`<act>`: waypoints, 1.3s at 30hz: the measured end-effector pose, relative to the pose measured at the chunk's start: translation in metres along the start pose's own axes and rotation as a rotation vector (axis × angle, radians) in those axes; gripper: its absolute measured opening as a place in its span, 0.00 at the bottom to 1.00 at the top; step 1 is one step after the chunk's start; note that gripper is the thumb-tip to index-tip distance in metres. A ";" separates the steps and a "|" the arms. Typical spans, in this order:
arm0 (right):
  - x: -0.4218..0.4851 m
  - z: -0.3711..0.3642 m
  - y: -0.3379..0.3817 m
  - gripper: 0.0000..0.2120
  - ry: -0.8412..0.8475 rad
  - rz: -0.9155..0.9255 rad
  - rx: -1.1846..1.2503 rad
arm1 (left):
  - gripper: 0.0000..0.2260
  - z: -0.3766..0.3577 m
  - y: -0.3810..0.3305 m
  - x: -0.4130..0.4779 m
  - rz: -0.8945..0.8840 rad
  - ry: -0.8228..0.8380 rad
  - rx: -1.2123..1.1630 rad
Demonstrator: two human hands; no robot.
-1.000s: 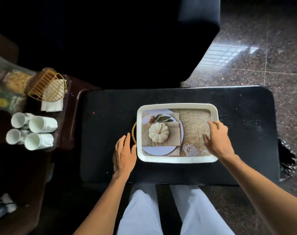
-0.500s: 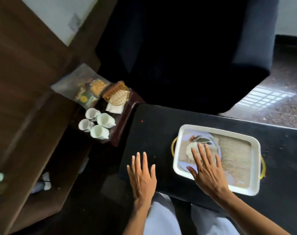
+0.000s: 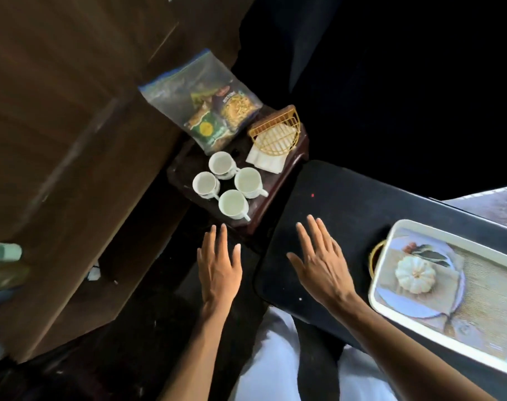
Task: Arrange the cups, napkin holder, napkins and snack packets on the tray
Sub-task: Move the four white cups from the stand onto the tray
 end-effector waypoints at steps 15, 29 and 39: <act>0.115 -0.042 0.094 0.14 0.119 -0.172 0.589 | 0.23 0.020 0.014 0.096 0.035 0.107 -0.496; 0.081 -0.042 0.078 0.02 -0.006 -0.199 0.695 | 0.15 0.020 0.013 0.064 0.085 0.084 -0.595; -0.052 -0.029 -0.008 0.02 -0.097 -0.262 0.657 | 0.11 -0.029 -0.055 -0.018 0.018 0.224 -0.559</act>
Point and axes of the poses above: each hand's wrist, its own x-axis towards the middle knuckle, its own z-axis out of the back of the hand, y = z × x, the point moved 2 cm from there along x, towards the middle knuckle, and after that the axes turned 7 degrees about y, right-handed, at the moved point
